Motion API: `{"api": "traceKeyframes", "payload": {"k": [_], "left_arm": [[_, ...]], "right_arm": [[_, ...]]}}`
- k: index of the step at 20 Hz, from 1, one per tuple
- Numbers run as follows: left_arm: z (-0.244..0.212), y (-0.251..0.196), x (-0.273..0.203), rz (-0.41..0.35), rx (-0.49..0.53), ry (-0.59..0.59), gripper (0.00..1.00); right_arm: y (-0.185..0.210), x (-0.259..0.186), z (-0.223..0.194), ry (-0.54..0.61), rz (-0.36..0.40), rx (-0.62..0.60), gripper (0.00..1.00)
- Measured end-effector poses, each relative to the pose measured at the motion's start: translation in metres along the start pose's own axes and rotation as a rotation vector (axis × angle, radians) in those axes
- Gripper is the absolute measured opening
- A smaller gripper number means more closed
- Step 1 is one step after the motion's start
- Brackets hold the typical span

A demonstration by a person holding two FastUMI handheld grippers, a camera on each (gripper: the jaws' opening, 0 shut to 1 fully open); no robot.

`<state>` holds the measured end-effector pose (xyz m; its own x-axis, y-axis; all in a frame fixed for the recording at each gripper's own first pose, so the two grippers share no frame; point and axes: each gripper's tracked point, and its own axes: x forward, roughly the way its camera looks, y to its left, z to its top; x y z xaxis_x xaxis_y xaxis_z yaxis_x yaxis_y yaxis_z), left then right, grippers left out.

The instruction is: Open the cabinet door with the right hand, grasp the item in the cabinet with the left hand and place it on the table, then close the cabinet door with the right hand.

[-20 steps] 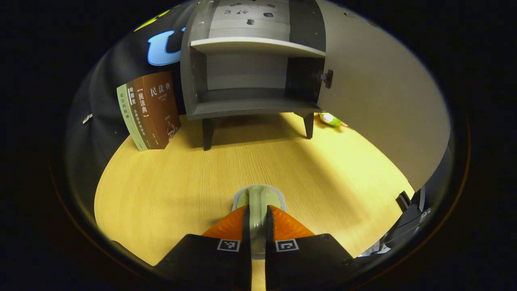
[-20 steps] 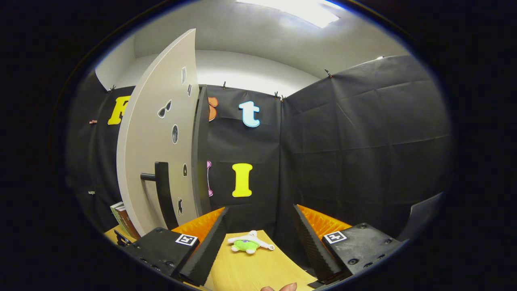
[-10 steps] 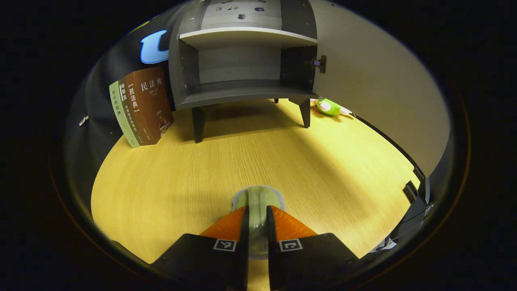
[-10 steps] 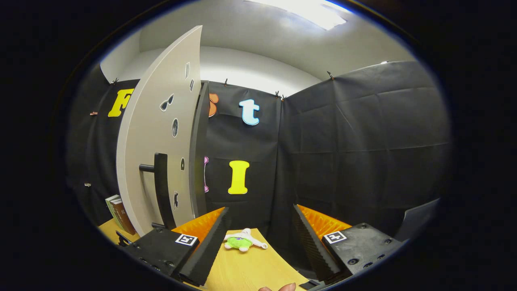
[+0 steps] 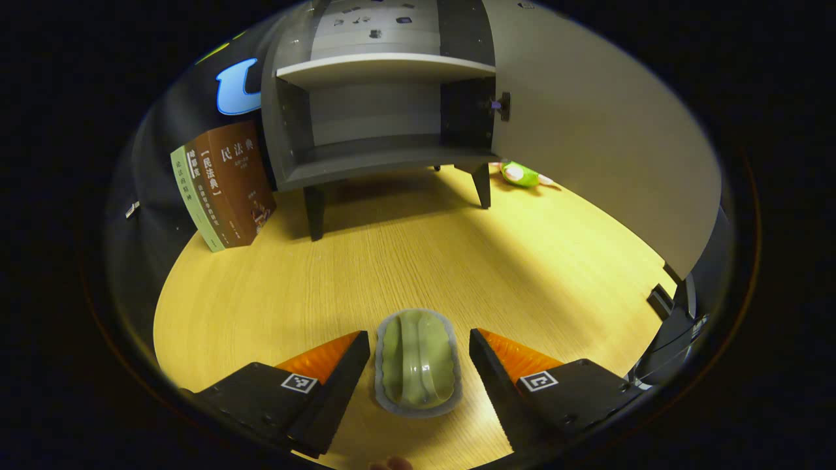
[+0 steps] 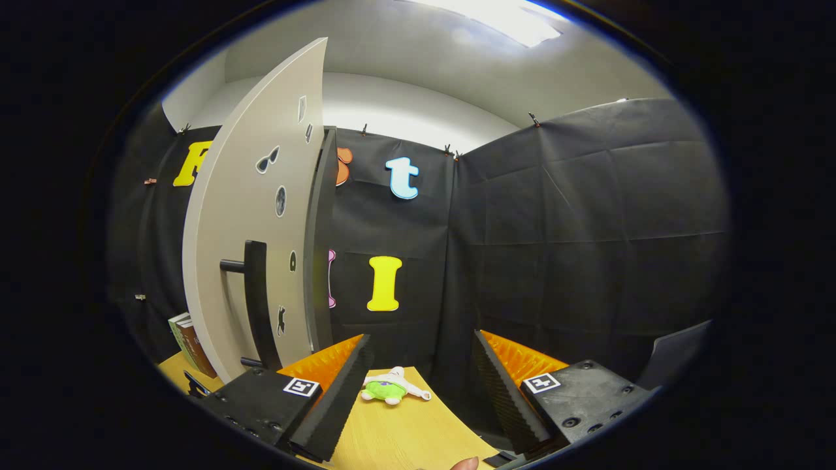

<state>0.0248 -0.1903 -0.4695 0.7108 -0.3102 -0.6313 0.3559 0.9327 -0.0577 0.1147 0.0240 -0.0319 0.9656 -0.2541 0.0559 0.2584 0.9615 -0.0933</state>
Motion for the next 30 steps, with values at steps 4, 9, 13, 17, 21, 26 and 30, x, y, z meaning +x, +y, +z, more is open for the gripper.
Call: {"api": "traceKeyframes", "payload": {"k": [4,9,13,17,21,26,30], "left_arm": [[0.034,0.007,-0.031,0.024,-0.047,-0.087,0.96],[0.103,0.032,-0.095,0.092,-0.051,-0.247,0.96],[0.162,0.046,-0.156,0.125,-0.075,-0.393,0.96],[0.222,0.071,-0.227,0.168,-0.088,-0.527,0.96],[0.254,0.094,-0.282,0.229,-0.071,-0.604,0.96],[0.269,0.119,-0.329,0.267,-0.082,-0.638,0.96],[0.265,0.128,-0.345,0.277,-0.063,-0.652,0.96]], "right_arm": [[0.004,-0.001,-0.001,0.008,0.012,0.009,0.97],[0.013,-0.005,-0.005,0.037,0.050,0.029,0.97],[0.020,-0.007,-0.004,0.041,0.083,0.040,0.97],[0.023,-0.008,-0.005,0.045,0.102,0.038,0.97],[0.026,-0.011,-0.005,0.053,0.108,0.053,0.97],[0.018,-0.008,-0.004,0.034,0.087,0.022,0.95],[0.027,-0.013,-0.005,0.048,0.061,0.071,0.95]]}}
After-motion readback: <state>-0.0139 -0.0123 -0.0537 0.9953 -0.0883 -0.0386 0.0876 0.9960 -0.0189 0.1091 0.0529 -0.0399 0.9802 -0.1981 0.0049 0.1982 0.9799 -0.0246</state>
